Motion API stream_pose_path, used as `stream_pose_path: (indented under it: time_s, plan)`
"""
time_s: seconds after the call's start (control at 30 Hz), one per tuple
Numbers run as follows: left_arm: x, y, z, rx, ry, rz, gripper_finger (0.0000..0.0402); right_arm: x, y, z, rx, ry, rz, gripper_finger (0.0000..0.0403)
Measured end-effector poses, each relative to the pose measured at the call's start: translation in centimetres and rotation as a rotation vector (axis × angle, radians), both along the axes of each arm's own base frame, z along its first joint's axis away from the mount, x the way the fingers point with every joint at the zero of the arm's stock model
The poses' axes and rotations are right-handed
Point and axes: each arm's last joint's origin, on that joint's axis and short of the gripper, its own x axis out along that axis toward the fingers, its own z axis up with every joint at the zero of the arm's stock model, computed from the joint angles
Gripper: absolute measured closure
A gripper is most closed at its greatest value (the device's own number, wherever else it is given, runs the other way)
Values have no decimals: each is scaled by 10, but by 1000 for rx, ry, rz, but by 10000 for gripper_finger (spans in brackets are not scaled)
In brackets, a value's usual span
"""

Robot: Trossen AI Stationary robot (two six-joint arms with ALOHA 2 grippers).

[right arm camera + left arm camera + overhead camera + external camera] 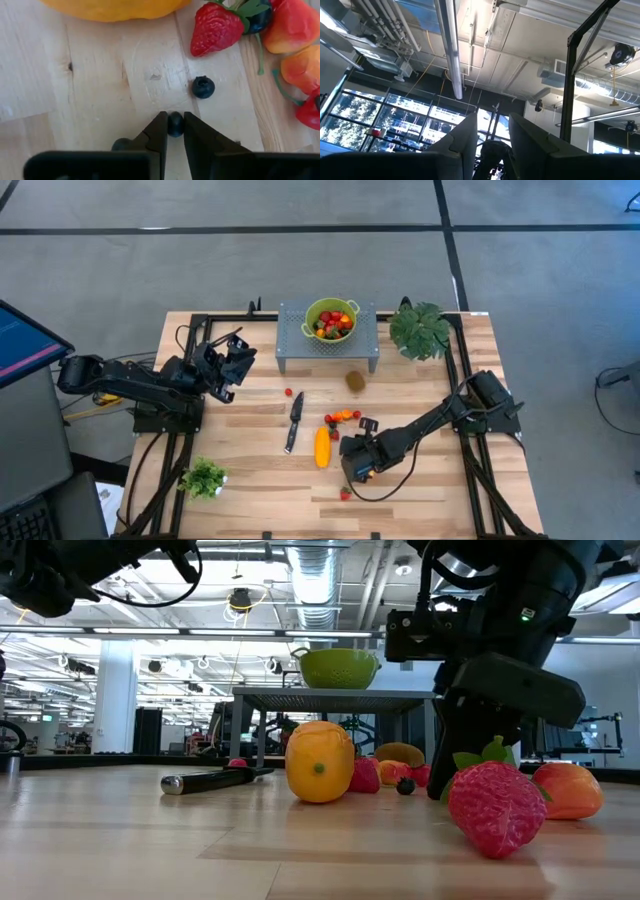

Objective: Pick & Place Fruit
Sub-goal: Put the blueberry into the green strainer bowl on the shelf

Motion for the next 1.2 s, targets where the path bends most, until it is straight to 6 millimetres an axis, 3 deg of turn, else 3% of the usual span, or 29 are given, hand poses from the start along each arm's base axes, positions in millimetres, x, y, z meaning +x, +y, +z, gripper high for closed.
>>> stream_pose_path:
  time_s: [0.17, 0.33, 0.53, 0.67, 0.8, 0.93, 1.07, 1.2]
  plan:
    - [0, 0, 0, 0, 0, 0, 296, 0, 0, 1, -1, -2, 7, 358]
    - [0, 0, 0, 0, 0, 0, 296, -2, 1, 16, -1, -9, 42, 362]
    - [0, 0, 0, 1, 1, -1, 296, 0, 4, 76, 10, -165, 183, 362]
    - [0, 0, 0, 3, 0, -3, 296, 4, -9, 125, -45, -325, 269, 361]
    - [0, 0, 0, 2, 0, -3, 296, 9, -34, 161, -146, -478, 357, 361]
    - [0, 0, 0, 2, 1, -3, 296, 10, -73, 194, -254, -604, 343, 361]
    - [0, 0, 0, 2, 0, -2, 296, 11, -118, 215, -347, -681, 256, 362]
    - [0, 0, 0, 2, 0, -2, 296, 12, -166, 222, -412, -712, 130, 361]
